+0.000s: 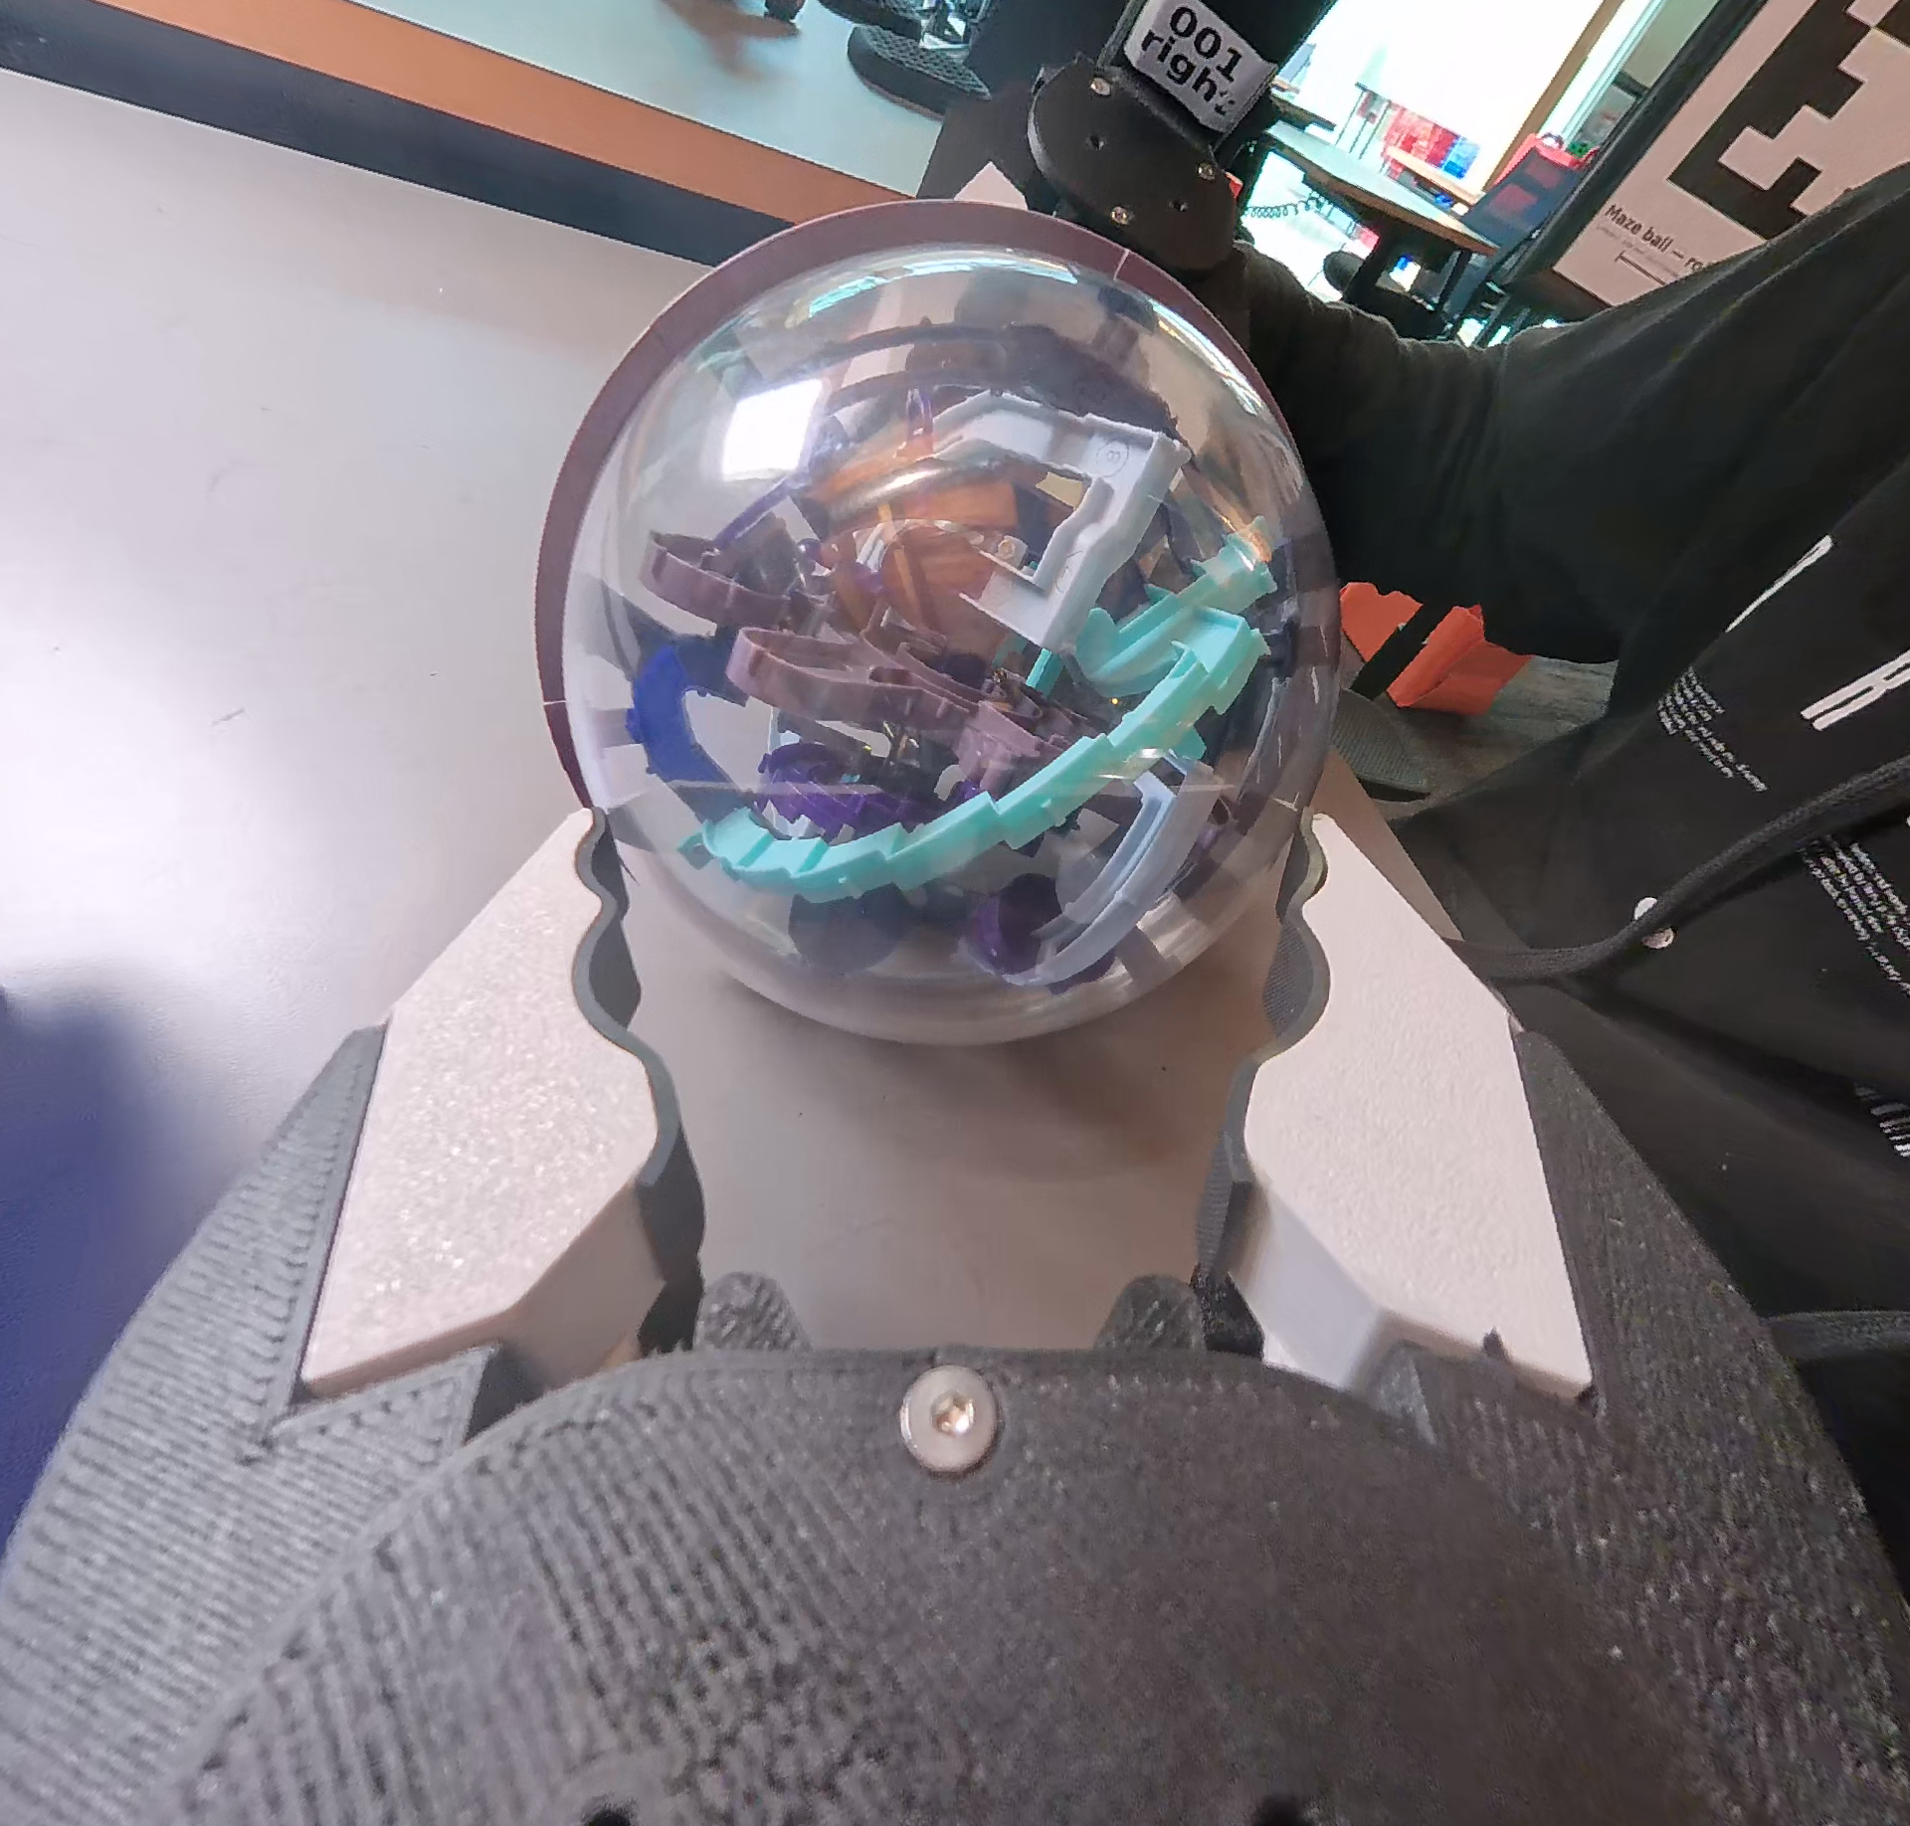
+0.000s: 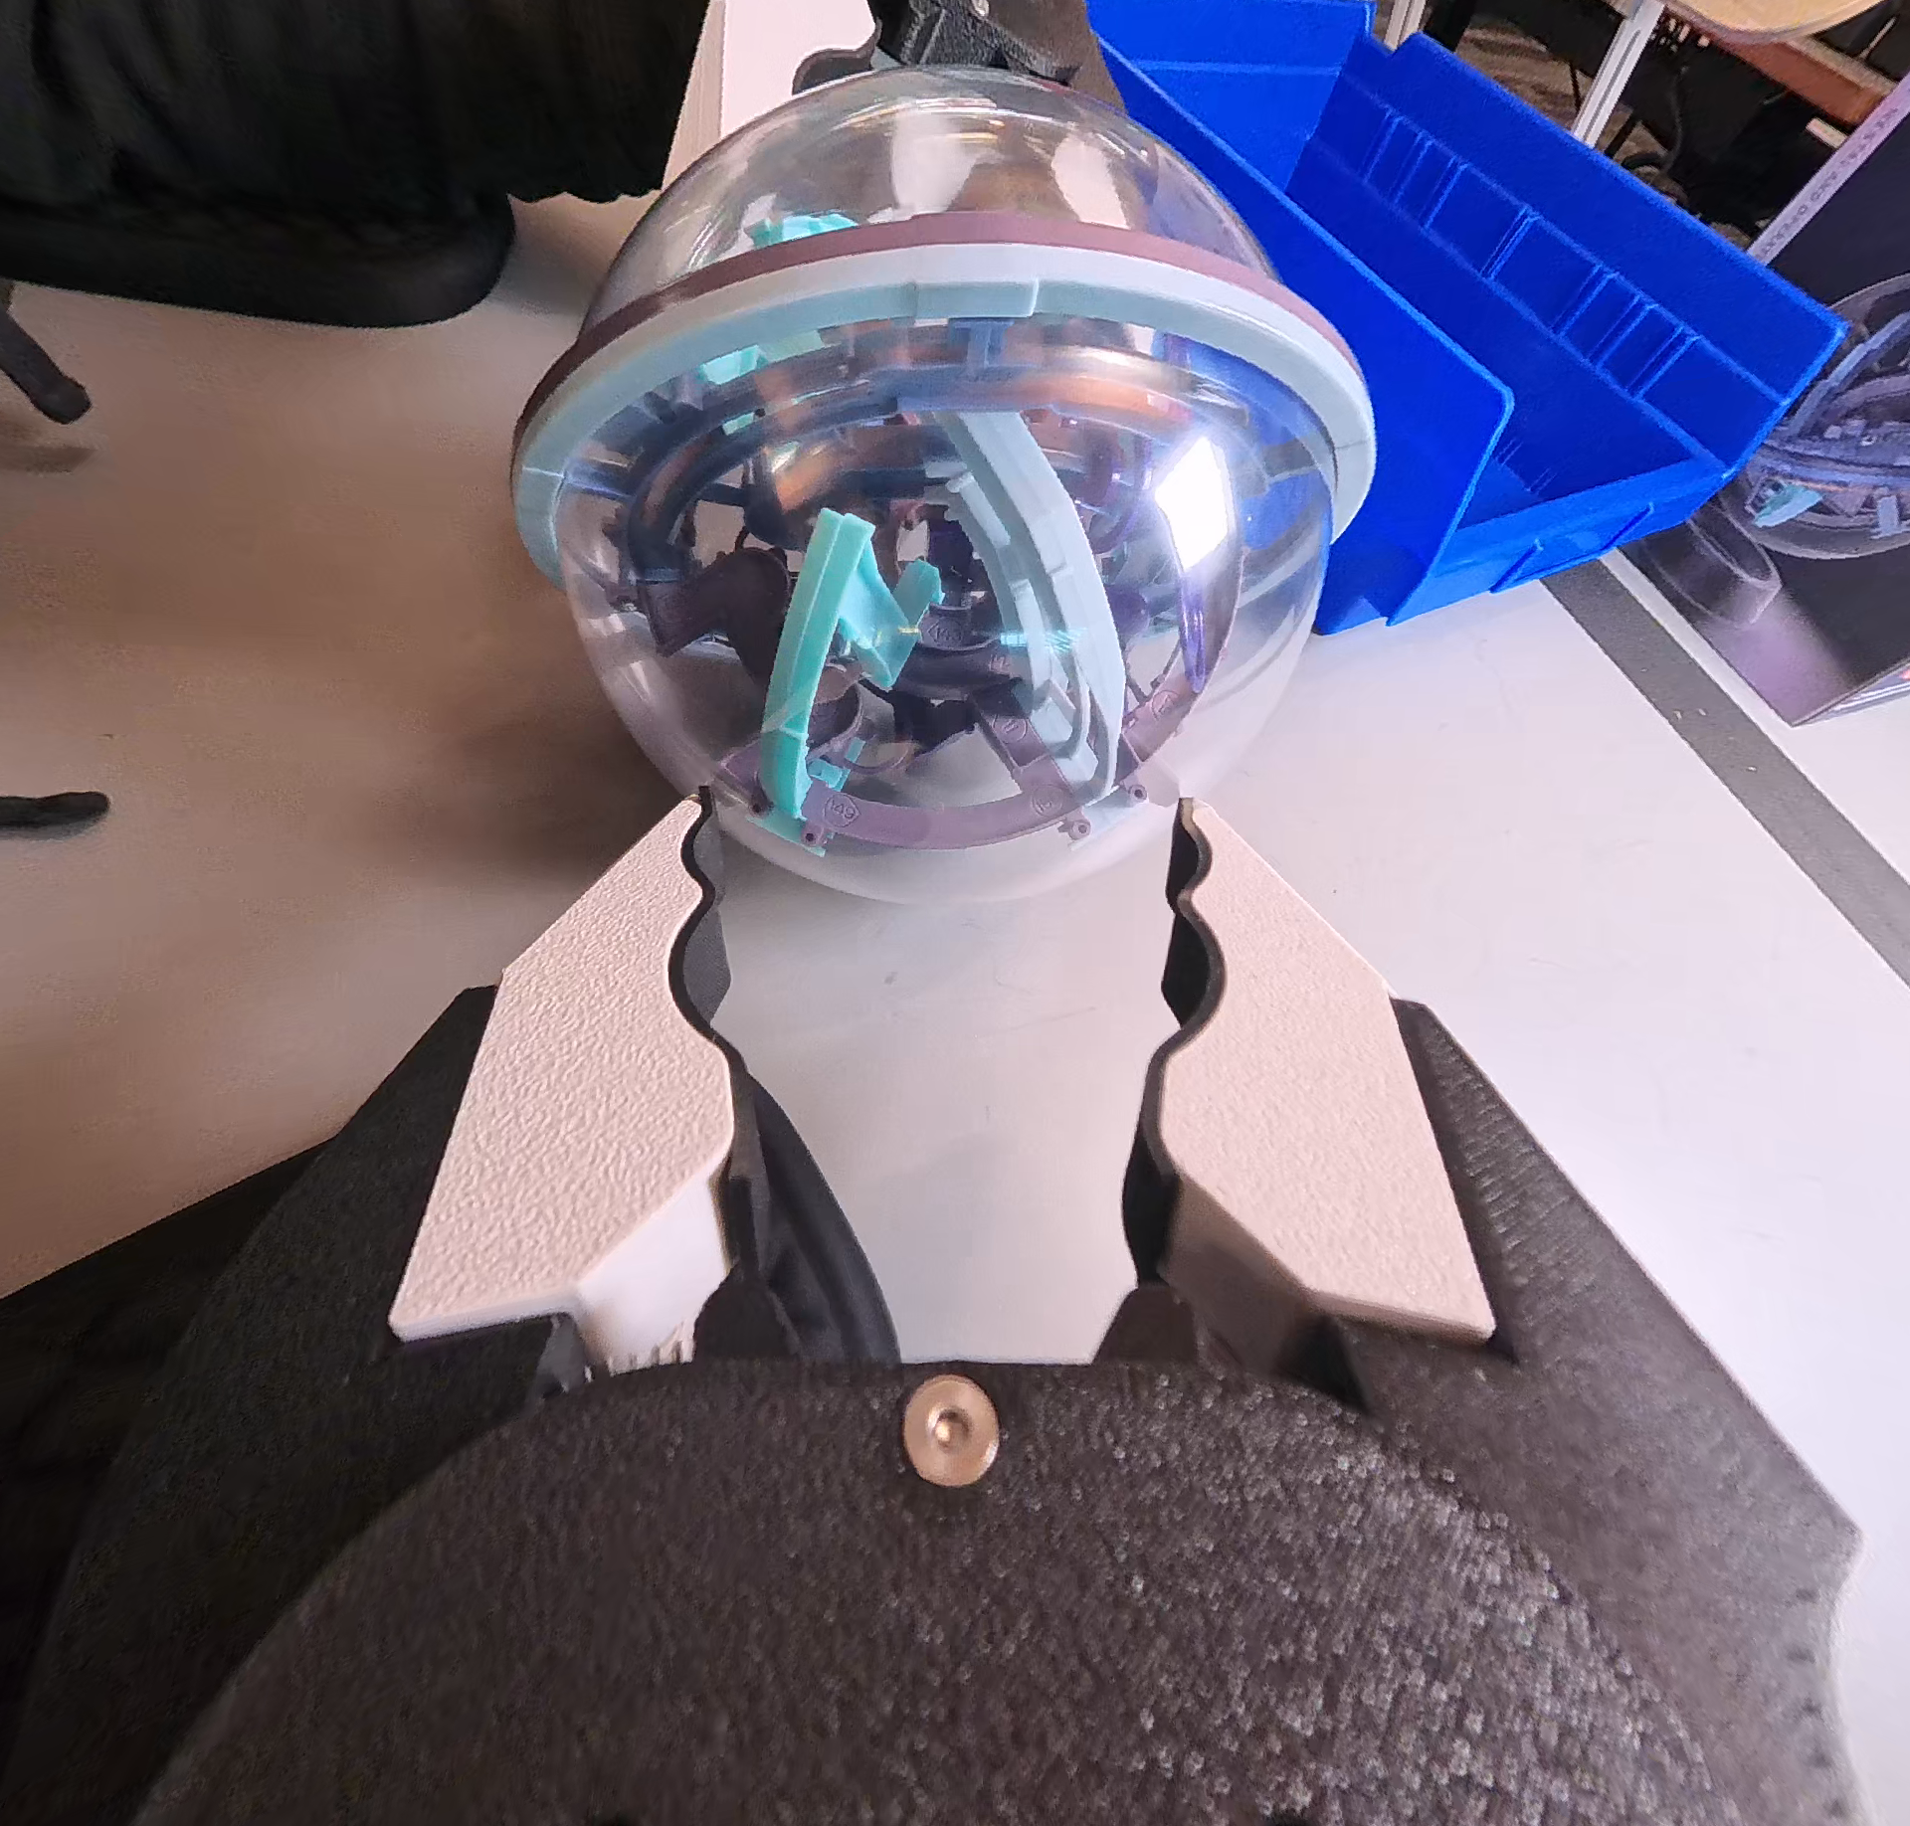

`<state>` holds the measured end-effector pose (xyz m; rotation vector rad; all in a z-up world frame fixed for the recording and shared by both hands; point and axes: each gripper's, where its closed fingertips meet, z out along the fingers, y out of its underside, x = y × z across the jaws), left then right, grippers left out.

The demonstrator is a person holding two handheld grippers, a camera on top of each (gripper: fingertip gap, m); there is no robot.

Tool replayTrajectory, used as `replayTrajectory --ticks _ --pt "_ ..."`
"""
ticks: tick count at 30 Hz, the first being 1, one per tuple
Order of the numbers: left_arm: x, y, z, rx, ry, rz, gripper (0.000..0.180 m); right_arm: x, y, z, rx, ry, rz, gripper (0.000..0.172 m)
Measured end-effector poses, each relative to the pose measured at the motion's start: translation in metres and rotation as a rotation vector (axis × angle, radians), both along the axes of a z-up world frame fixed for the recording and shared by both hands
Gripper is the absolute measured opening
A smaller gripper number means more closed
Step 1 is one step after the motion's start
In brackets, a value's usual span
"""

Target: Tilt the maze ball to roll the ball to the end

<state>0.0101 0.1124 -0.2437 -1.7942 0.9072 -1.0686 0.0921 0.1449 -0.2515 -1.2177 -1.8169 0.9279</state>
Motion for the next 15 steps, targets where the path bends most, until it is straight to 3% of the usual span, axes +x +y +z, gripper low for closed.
replayTrajectory --ticks 15 --pt "0.005 -0.003 -0.002 0.009 0.015 -0.024 0.121 0.015 -0.009 0.018 -0.009 0.049 -0.088 0.079"
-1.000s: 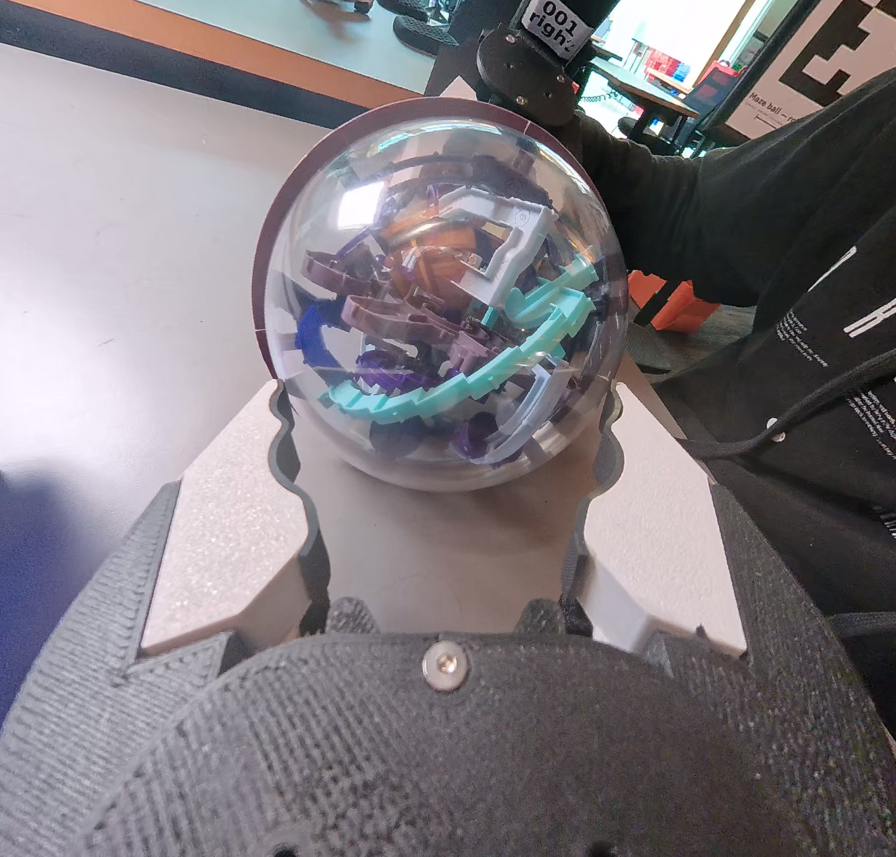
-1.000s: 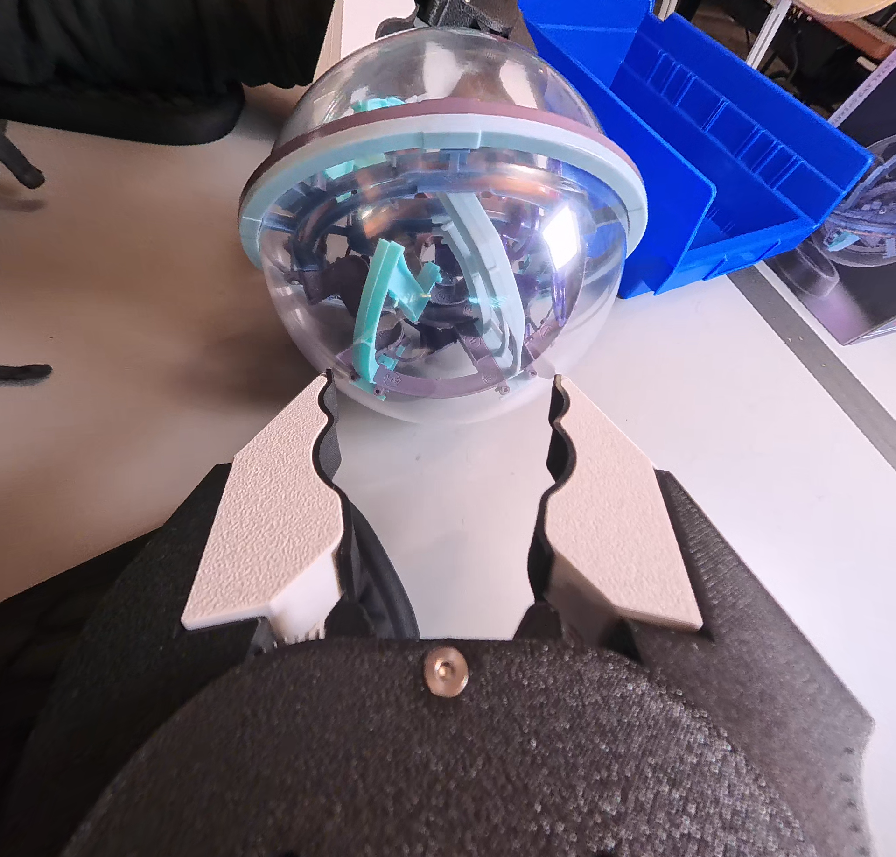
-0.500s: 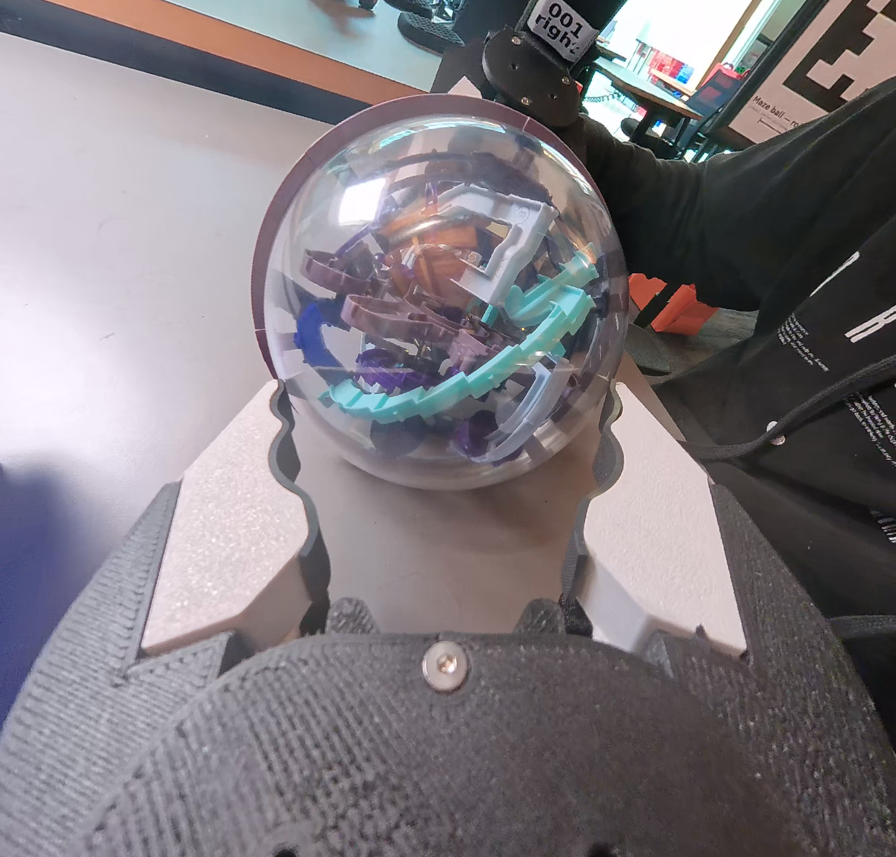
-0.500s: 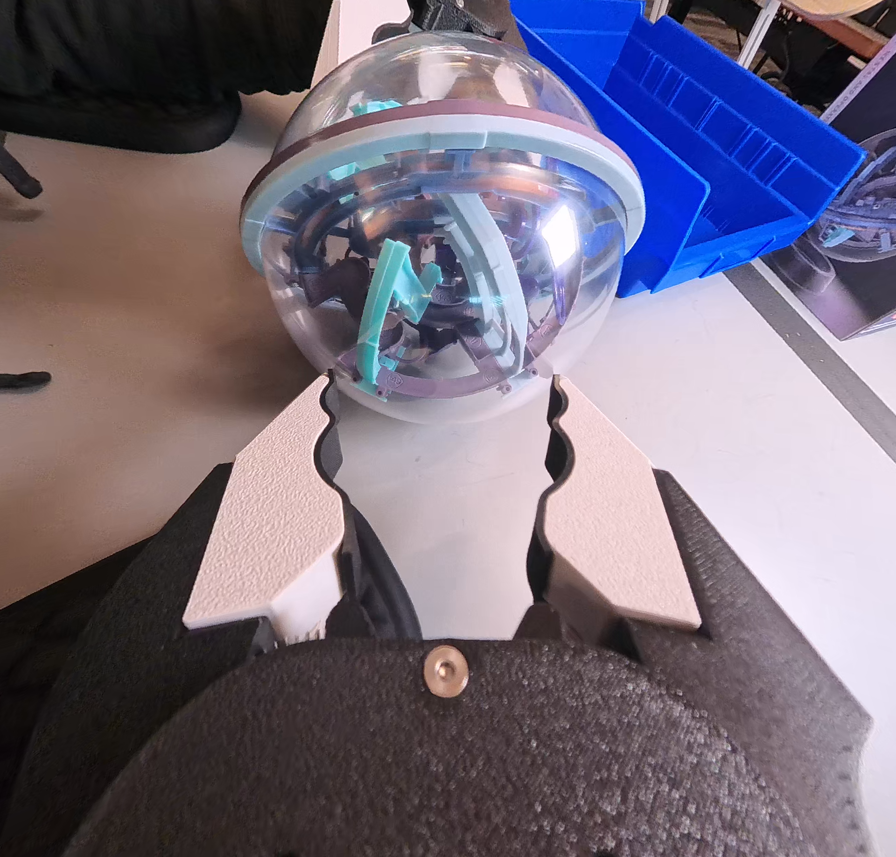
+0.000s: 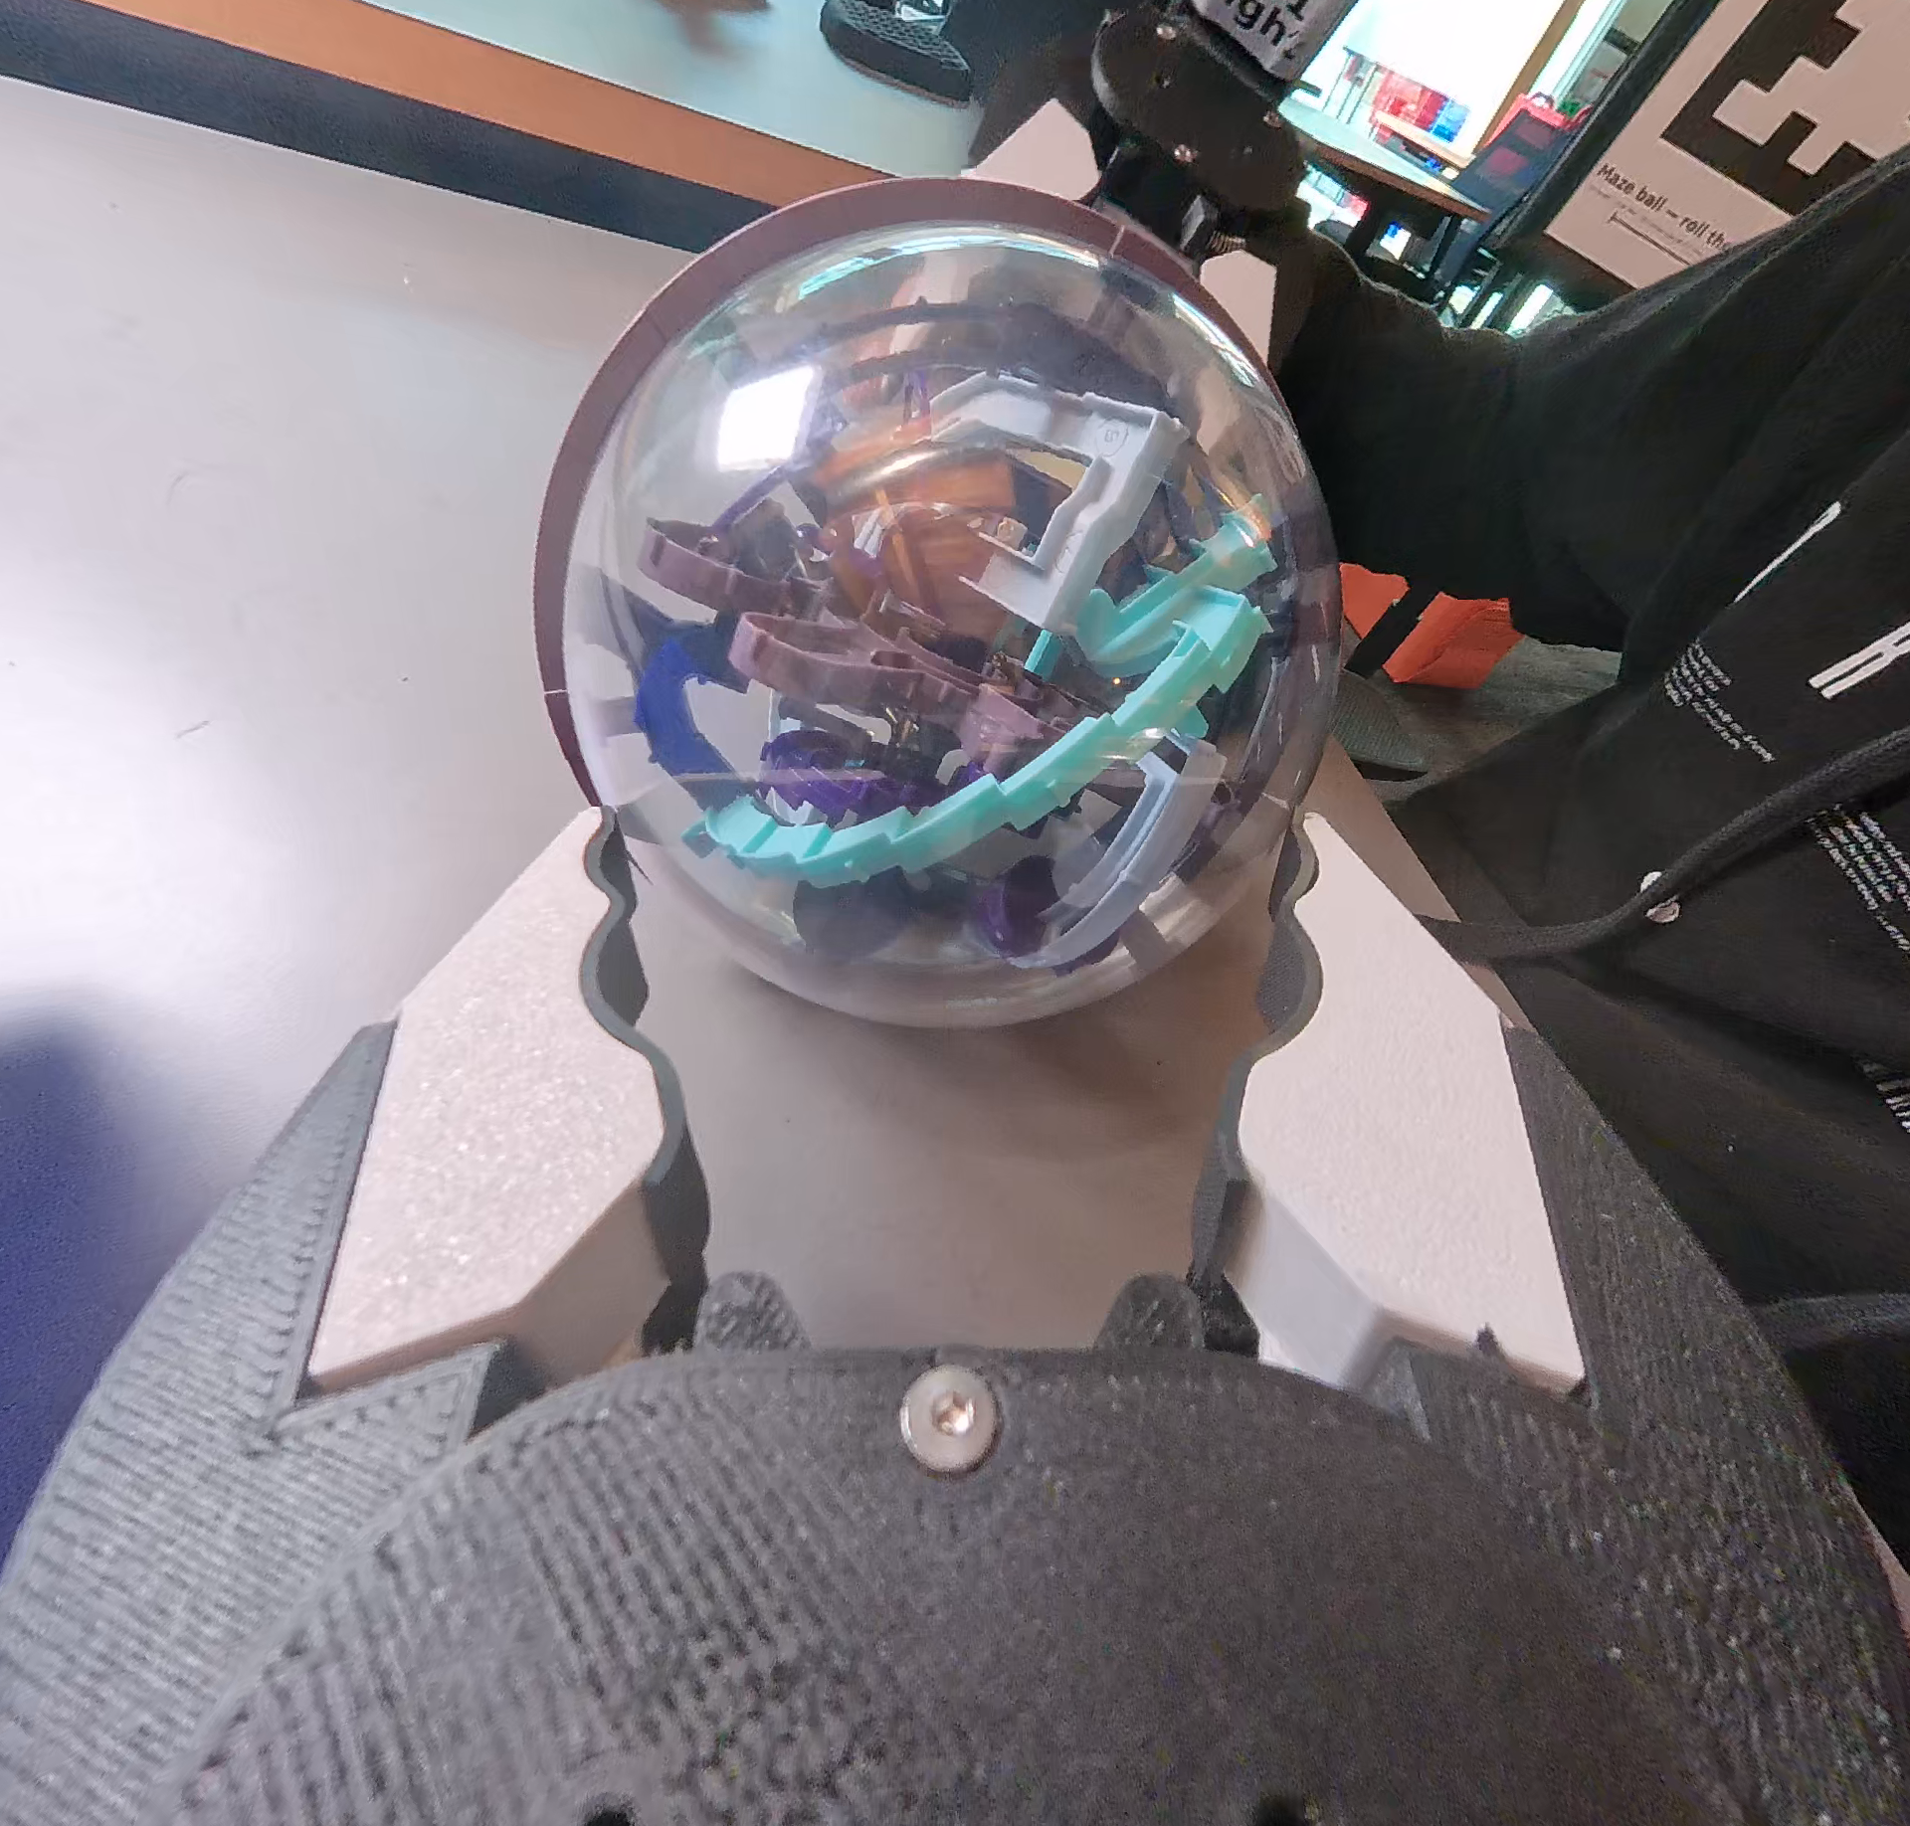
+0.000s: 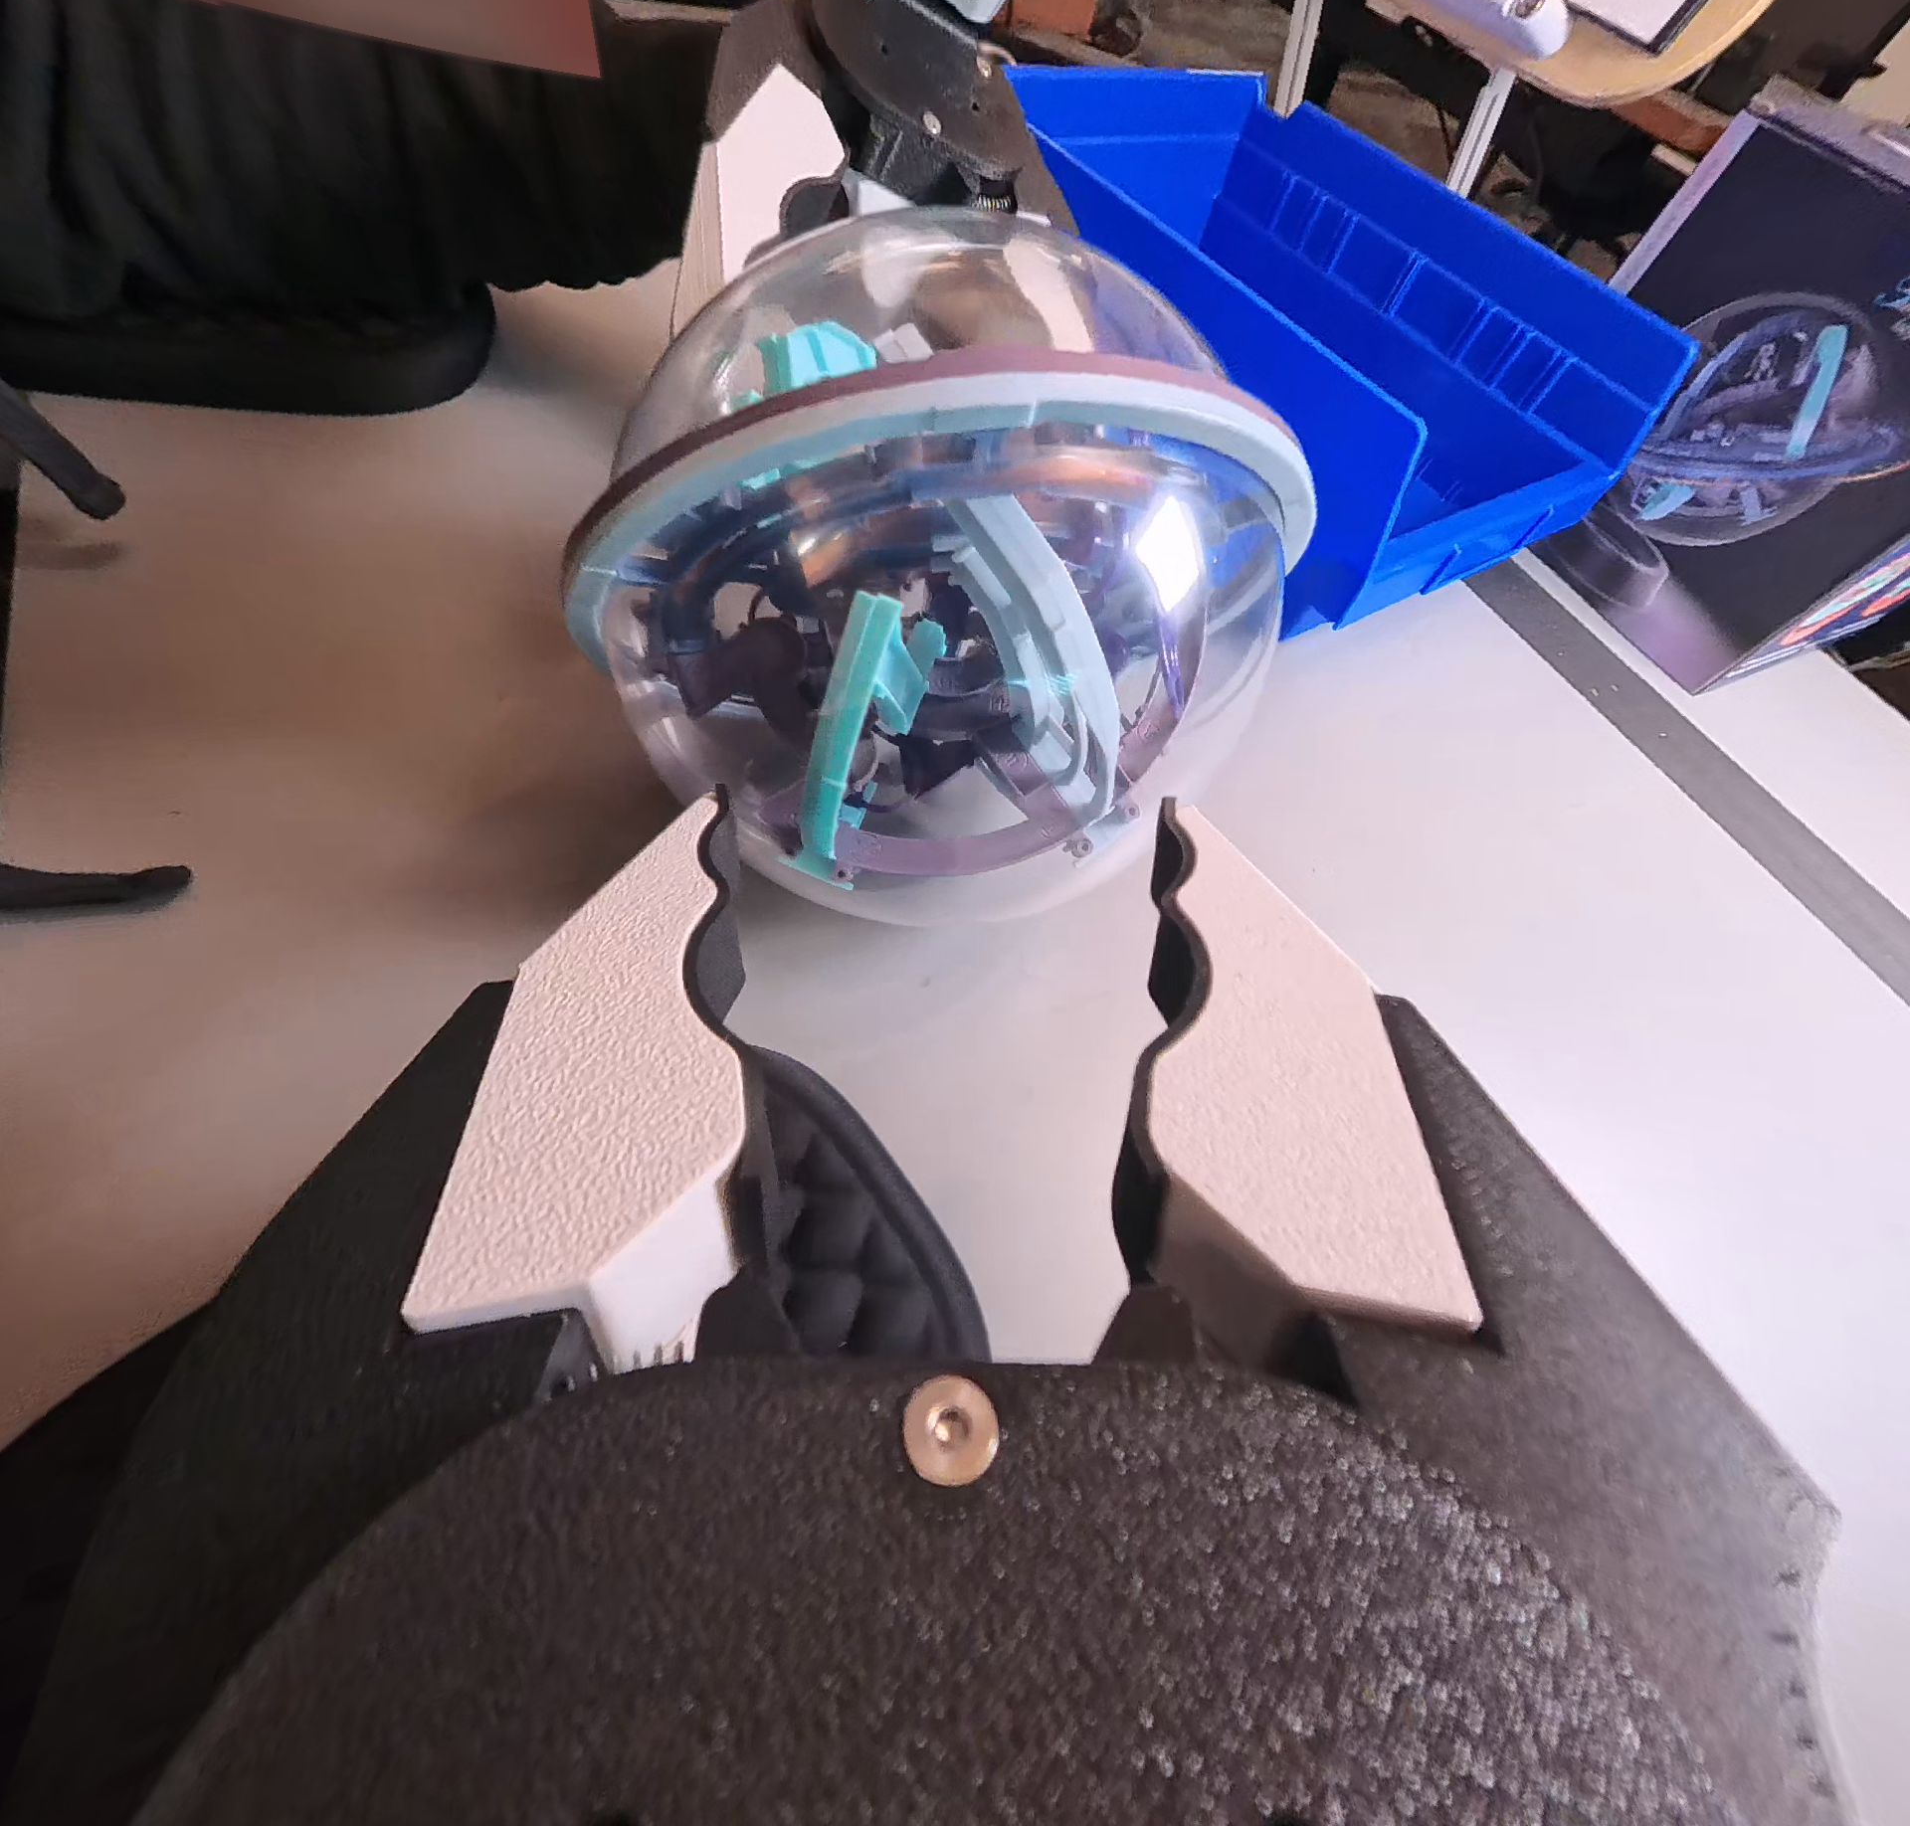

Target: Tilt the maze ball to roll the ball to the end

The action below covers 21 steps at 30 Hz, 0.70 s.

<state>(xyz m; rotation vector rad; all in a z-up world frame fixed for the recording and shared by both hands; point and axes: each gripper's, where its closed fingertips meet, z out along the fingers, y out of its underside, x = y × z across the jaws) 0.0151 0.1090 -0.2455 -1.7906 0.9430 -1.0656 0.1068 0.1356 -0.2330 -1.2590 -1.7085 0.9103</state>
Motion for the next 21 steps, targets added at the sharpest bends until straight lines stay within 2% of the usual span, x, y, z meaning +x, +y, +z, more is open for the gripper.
replayTrajectory --ticks 7,21 --pt "0.002 -0.001 -0.001 -0.003 0.006 -0.007 0.119 0.003 -0.010 0.010 0.003 0.024 -0.045 0.076" --pt "0.003 -0.003 -0.002 0.020 0.035 -0.020 0.116 0.001 -0.008 -0.001 -0.011 0.013 -0.071 0.084"
